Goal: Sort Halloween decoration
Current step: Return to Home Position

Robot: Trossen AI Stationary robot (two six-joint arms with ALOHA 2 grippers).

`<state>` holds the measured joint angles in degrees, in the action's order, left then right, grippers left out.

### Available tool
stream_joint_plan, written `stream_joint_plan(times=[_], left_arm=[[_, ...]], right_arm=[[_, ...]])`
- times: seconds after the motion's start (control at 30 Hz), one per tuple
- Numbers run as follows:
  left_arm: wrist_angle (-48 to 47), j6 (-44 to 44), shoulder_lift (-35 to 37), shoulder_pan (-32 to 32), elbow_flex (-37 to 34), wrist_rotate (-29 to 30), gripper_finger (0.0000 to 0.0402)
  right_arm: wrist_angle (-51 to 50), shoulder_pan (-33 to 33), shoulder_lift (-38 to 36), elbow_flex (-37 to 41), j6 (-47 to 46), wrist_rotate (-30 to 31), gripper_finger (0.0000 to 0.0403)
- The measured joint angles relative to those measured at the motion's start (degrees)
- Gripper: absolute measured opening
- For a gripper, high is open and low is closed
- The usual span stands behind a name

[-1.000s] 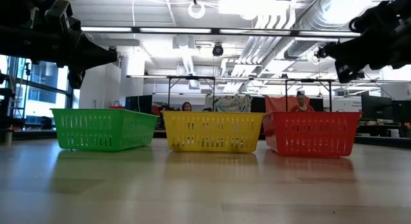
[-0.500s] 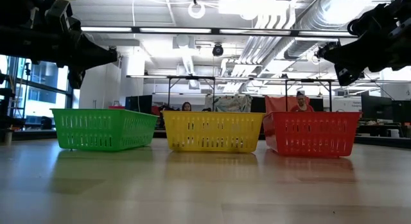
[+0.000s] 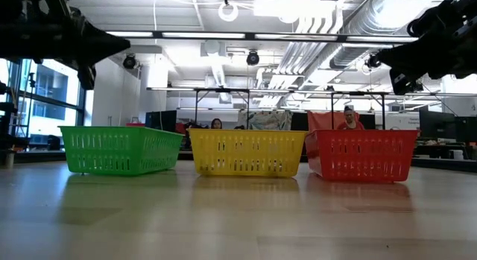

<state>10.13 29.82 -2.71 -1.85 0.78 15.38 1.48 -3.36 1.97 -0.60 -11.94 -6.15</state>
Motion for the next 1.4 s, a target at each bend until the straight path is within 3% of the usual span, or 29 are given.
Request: stream_joint_plan(times=[0.13, 0.83, 1.0, 1.4], left_arm=[[0.12, 0.00, 2.53, 0.00, 0.00, 0.02, 0.0003], [-0.68, 0.00, 1.20, 0.02, 0.00, 0.00, 0.0003], [-1.36, 0.00, 1.17, 0.00, 0.00, 0.02, 0.0003], [-1.46, 0.00, 1.15, 0.00, 0.00, 0.00, 0.0003]], right_arm=[[0.13, 0.00, -2.00, -0.02, 0.00, -0.04, 0.0000], [0.00, 0.02, -1.24, -0.02, -0.02, 0.06, 0.0000], [-0.82, 0.00, -1.00, -0.02, -6.87, 6.19, 0.0000], [-0.83, 0.02, -0.93, -0.02, -7.52, 6.32, 0.0000]])
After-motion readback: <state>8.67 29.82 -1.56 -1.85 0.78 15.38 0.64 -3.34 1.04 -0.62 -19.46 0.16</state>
